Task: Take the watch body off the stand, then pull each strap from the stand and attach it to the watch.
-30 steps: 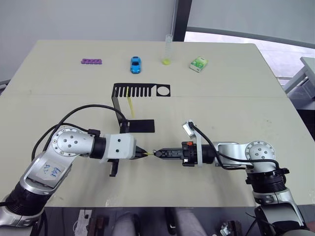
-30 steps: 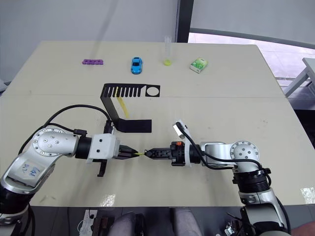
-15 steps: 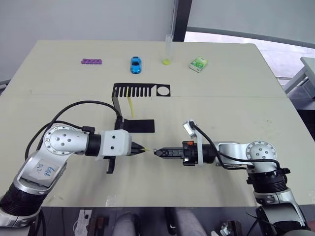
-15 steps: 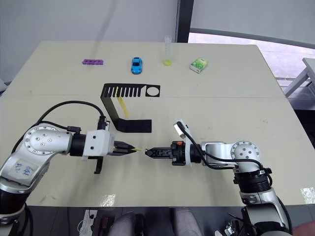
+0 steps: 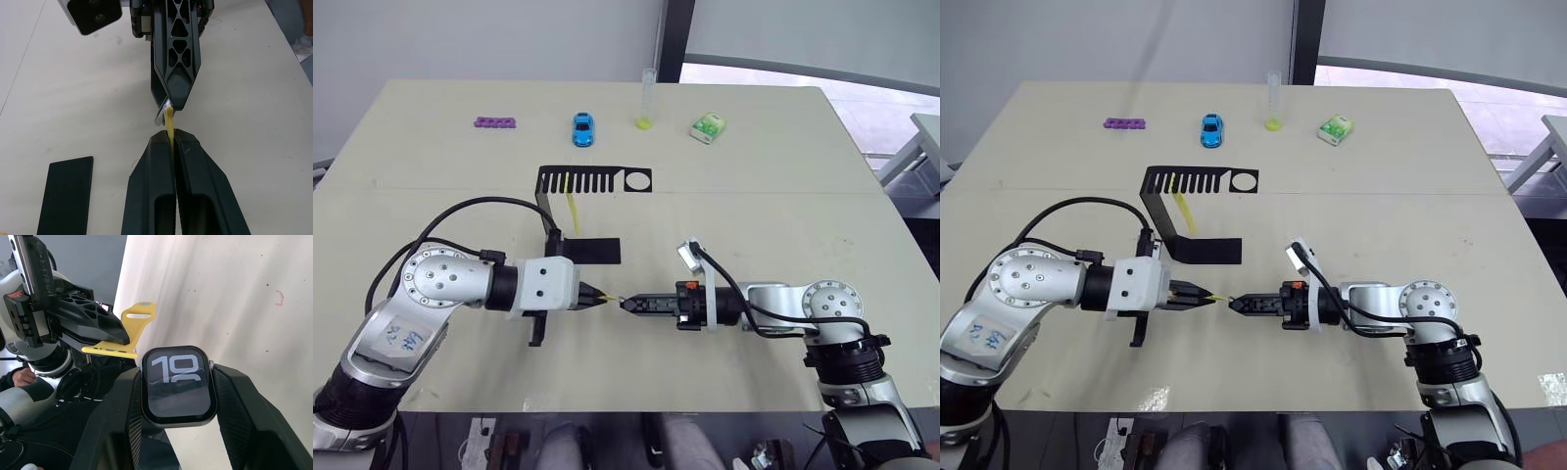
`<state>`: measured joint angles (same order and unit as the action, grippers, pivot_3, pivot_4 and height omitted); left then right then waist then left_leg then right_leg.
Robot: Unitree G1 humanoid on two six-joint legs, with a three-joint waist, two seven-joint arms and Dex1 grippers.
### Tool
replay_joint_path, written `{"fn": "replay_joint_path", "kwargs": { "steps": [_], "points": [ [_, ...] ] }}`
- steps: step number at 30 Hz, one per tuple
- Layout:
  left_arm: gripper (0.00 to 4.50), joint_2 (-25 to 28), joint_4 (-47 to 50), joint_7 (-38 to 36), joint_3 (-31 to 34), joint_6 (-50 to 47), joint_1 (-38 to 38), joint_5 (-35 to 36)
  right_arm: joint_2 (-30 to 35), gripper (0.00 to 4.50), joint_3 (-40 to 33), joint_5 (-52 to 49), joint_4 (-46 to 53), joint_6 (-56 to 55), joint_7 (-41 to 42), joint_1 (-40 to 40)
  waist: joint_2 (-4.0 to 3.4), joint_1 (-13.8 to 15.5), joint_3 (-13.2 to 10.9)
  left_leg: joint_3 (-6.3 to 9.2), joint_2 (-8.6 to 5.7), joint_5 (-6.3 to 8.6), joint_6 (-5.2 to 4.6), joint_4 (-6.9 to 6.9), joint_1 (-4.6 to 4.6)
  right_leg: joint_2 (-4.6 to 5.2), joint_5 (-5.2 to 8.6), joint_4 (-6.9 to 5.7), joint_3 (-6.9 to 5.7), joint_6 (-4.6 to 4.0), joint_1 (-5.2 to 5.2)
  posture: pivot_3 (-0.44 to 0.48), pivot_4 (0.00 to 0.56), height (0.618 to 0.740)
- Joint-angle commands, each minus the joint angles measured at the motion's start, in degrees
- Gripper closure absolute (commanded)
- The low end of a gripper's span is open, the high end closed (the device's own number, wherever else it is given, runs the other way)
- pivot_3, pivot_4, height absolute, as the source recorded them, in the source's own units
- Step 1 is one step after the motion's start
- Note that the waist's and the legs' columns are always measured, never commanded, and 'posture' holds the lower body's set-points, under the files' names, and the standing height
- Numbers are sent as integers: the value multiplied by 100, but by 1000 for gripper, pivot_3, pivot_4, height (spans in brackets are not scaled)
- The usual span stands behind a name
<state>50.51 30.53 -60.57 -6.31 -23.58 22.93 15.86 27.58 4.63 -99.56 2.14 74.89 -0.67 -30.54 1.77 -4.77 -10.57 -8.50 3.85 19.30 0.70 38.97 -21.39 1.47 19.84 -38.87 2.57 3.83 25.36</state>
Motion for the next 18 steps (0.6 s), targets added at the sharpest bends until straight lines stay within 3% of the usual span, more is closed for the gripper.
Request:
{"fn": "replay_joint_path", "kwargs": {
  "steps": [1,18],
  "points": [
    [4500,8,62,6,-8,24,95,-22,37,2902,-6,-181,239,-69,-29,40,0,0,0,0,0,0,0,0,0,0,0,0,0,0,0,0,150,740],
    [4500,32,-37,23,-41,107,-14,-123,85,2902,36,-271,308,-85,-49,78,0,-2,0,1,0,0,0,1,0,0,0,-2,0,0,0,0,150,740]
  ]
}}
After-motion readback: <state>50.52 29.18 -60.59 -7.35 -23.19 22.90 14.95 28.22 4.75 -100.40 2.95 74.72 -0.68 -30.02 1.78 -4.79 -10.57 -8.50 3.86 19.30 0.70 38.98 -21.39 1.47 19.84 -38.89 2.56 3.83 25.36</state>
